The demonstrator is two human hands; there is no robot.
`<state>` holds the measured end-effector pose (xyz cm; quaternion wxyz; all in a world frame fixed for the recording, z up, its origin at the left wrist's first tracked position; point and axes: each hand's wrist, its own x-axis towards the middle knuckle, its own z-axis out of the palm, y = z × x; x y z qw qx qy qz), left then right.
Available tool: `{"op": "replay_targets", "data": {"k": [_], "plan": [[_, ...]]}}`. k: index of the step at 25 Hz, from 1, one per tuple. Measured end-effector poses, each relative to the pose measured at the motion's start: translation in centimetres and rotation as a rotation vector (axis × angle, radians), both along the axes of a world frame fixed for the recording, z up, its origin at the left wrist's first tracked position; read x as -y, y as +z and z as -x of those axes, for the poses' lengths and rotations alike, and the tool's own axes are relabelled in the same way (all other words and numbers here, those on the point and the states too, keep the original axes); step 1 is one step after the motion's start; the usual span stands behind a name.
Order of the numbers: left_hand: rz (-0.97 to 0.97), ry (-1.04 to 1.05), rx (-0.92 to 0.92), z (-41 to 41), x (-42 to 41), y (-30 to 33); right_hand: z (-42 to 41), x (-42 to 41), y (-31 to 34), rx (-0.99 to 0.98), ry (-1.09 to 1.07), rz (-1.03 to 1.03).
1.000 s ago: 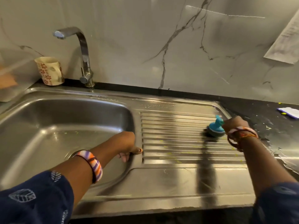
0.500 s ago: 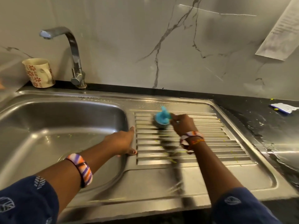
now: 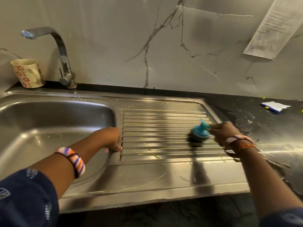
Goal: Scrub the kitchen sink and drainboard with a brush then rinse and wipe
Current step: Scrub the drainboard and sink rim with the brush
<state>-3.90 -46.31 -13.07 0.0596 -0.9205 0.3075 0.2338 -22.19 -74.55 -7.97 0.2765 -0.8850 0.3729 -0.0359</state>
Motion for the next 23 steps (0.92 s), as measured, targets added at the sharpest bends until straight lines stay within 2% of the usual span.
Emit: {"op": "replay_targets", "data": {"k": [2,5,8,10,13,17,19,21,23], "plan": [[0.062,0.05,0.05,0.7,-0.5,-0.3,-2.5,-4.9,-0.2,0.013,0.212,-0.035],[0.209,0.212,-0.032,0.8,-1.4,-1.2,-7.1,-12.7,-1.0,0.062,0.458,-0.009],[0.316,0.346,-0.131,0.5,-1.7,-1.7,-8.5,-17.1,-1.5,0.084,0.534,0.056],[0.318,0.37,-0.148,0.6,-1.6,-1.6,-7.3,-15.5,-1.7,0.071,0.53,0.089],[0.321,0.391,-0.166,0.8,-1.4,-1.5,-3.1,-8.3,-1.3,0.038,0.376,0.097],[0.326,0.385,-0.161,0.9,-1.5,-1.6,3.0,2.5,-0.8,-0.018,-0.039,0.092],[0.343,0.386,-0.161,0.9,-1.6,-1.6,4.7,5.2,-0.7,0.024,-0.198,0.026],[0.367,0.396,-0.17,0.8,-1.7,-1.7,4.8,4.6,-0.9,0.071,-0.228,-0.095],[0.383,0.411,-0.177,0.8,-1.9,-1.8,3.7,1.6,-1.2,0.112,-0.136,-0.193]]}}
